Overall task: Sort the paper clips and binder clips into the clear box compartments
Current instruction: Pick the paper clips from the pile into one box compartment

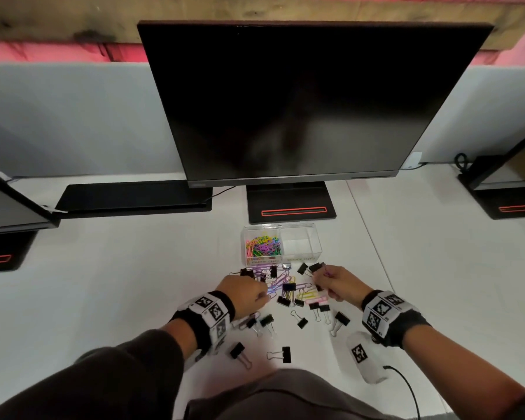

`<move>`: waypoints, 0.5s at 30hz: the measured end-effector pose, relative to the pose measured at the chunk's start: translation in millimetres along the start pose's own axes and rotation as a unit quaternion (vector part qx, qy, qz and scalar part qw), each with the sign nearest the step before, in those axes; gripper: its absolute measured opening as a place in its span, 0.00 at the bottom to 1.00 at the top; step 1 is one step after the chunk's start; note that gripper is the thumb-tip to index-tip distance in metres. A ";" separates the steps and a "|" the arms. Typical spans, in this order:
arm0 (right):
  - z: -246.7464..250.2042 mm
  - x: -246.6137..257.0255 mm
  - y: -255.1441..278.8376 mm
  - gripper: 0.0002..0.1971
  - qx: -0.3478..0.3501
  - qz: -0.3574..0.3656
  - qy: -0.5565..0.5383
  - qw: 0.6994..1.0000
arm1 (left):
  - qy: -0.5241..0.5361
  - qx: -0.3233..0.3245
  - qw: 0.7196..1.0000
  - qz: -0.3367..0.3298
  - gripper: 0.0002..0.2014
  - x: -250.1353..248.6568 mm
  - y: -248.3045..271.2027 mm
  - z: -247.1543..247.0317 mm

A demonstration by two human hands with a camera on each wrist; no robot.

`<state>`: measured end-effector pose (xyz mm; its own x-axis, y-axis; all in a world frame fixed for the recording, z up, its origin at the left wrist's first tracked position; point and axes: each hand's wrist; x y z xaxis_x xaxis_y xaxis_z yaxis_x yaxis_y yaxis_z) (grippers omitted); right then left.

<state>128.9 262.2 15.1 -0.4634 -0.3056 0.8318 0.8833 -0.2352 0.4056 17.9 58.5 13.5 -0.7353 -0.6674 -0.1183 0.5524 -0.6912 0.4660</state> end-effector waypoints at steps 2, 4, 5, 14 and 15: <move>-3.5 -1.7 -0.4 0.10 0.034 0.061 0.153 0.986 | 0.024 -0.010 0.999 0.027 0.15 5.9 -0.2 0.3; -8.8 4.4 -0.9 0.05 0.099 0.082 0.315 0.940 | 0.025 -0.006 0.998 0.055 0.18 4.9 -1.8 0.8; -11.8 8.5 -1.8 0.11 0.124 0.084 0.388 0.909 | 0.018 0.000 0.998 0.063 0.20 2.5 -2.9 0.0; -28.8 23.8 -15.6 0.15 0.170 0.085 0.565 0.803 | 0.001 0.003 0.996 0.091 0.20 -12.9 -11.4 -6.3; -30.8 24.8 -15.8 0.14 0.167 0.092 0.571 0.799 | -0.001 0.000 0.996 0.092 0.18 -13.6 -11.3 -6.1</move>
<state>101.2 229.9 17.7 0.0803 -0.9937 0.0786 0.8256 0.1105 0.5534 24.0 73.6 4.5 -0.6225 -0.7821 -0.0304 0.6777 -0.5580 0.4790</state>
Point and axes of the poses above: each hand's wrist, its own y-axis away from the middle knuckle, its own z-axis out of the back of the hand, x = y × z, and after that the axes turned 11 degrees about z, right-handed
